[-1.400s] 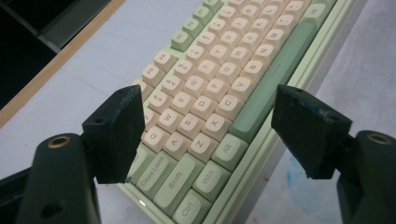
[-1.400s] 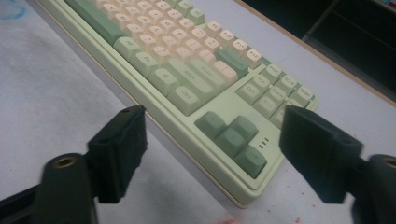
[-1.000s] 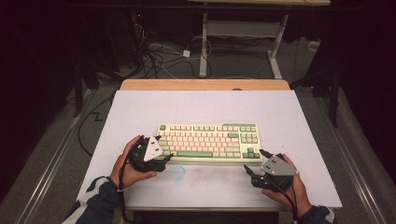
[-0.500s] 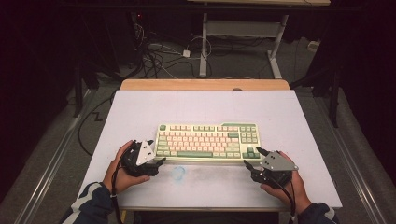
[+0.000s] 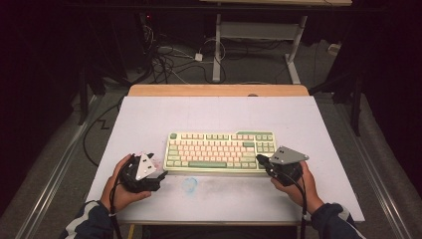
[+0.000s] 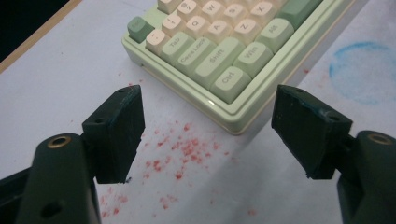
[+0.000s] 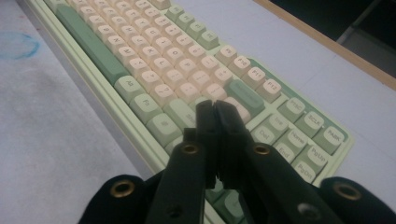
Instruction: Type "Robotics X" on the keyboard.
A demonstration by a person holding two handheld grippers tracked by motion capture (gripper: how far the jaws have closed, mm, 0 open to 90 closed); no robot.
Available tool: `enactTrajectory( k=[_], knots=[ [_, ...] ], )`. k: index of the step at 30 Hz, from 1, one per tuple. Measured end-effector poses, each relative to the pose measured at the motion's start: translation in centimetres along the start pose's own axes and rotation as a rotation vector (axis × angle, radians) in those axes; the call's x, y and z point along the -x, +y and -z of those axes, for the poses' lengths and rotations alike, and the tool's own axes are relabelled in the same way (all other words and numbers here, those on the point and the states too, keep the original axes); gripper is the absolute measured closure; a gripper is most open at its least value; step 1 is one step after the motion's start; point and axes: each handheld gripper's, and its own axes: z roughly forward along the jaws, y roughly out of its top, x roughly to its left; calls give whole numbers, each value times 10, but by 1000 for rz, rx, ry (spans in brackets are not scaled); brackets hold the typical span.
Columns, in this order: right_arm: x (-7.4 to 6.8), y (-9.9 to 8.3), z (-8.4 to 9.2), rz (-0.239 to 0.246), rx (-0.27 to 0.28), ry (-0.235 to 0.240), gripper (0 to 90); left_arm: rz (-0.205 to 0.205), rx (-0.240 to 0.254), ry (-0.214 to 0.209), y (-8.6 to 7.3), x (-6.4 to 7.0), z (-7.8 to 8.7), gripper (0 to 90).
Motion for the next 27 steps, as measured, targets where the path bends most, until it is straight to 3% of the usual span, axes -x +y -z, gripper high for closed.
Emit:
enactTrajectory(
  k=[13,27],
  knots=[
    [2,12,-35,15,-57,50,900,8,-2,15,-1,-3,6,244],
    [2,5,-42,11,-91,60,900,29,8,4,0,-2,7,245]
  ],
)
